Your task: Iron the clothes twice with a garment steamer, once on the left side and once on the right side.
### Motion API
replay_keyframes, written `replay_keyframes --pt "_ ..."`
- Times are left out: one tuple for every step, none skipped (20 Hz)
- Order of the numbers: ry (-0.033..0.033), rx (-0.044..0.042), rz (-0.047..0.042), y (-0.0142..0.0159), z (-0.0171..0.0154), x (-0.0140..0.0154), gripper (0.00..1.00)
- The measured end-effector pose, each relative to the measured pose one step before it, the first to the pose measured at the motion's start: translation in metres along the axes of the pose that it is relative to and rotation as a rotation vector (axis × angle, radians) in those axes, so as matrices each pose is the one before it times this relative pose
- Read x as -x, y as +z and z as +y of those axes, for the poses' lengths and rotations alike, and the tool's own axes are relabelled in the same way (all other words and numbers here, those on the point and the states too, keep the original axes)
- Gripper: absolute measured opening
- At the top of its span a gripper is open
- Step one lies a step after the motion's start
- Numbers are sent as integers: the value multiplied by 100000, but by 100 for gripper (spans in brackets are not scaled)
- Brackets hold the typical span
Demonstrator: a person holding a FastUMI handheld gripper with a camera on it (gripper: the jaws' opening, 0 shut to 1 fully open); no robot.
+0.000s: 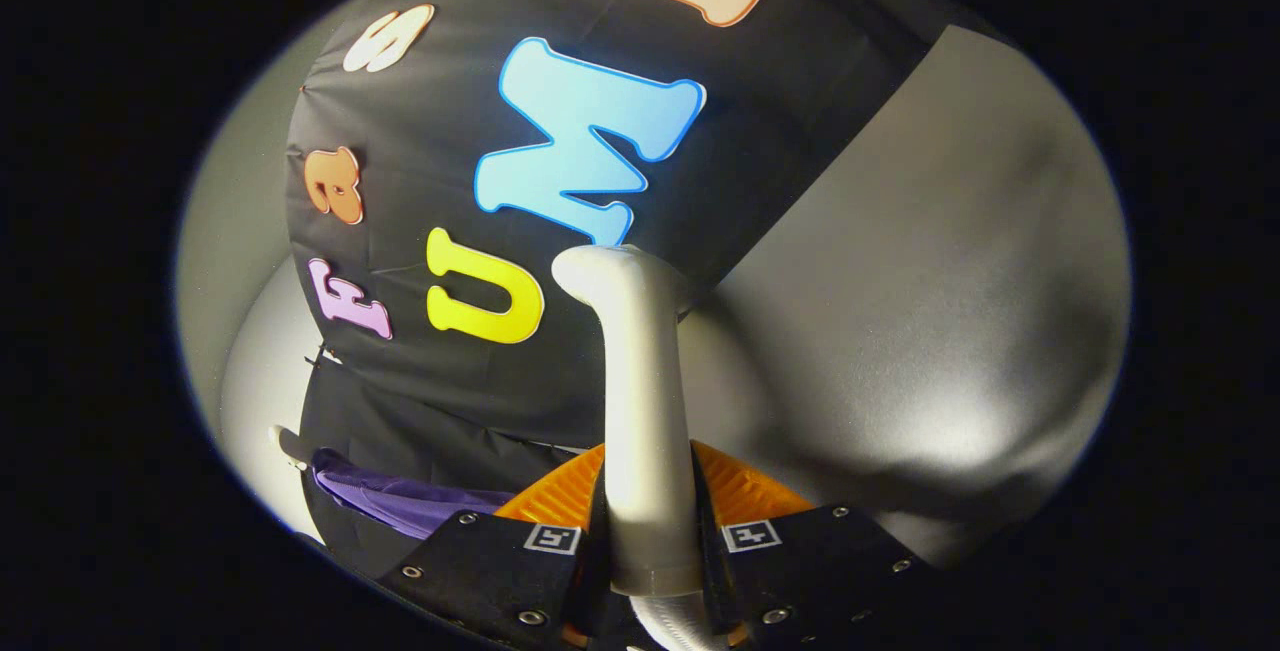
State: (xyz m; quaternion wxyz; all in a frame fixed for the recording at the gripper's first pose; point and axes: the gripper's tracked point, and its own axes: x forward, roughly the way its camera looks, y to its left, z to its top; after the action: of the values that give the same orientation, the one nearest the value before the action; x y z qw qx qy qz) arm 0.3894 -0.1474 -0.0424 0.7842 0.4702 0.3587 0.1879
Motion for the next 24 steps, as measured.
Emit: replay_keyframes --pt "2023 427 -1049 -366 1018 811 37" --pt "1485 1315 -1212 -577 922 906 37" --pt "331 1337 -1512 -663 632 864 36" --pt "-581 880 -1929 -675 456 796 37" --pt "-910 843 -1607 -722 529 758 37" --pt "-717 621 -1289 -850 435 679 37" --pt "-610 261 -850 -966 431 707 37" --pt "-805 -412 -1062 -1026 256 723 37" --pt "-758 37 -725 -1075 312 624 37" --pt "-523 216 -494 -1166 377 477 37" --pt "-442 125 -254 -1249 434 362 36" --pt "-307 714 234 -1197 534 279 37" --pt "-46 1556 648 -1295 696 342 37" --pt "102 1663 558 -1242 654 229 37" --pt "633 2355 842 -1110 880 274 37" --pt "554 2083 219 -901 976 144 36" --pt "354 1963 -343 -717 1006 260 36" --pt "328 2321 -1189 -660 1034 246 37" --pt "326 2422 -1396 -616 968 405 36" --pt "278 2690 -1807 -490 1150 211 36" --pt "24 3401 -1857 -418 1159 451 36" --pt "-252 3064 -2349 -437 1197 559 36" --pt "154 3812 -1868 -505 1068 505 36" --pt "-11 2723 -1669 -556 941 212 37"
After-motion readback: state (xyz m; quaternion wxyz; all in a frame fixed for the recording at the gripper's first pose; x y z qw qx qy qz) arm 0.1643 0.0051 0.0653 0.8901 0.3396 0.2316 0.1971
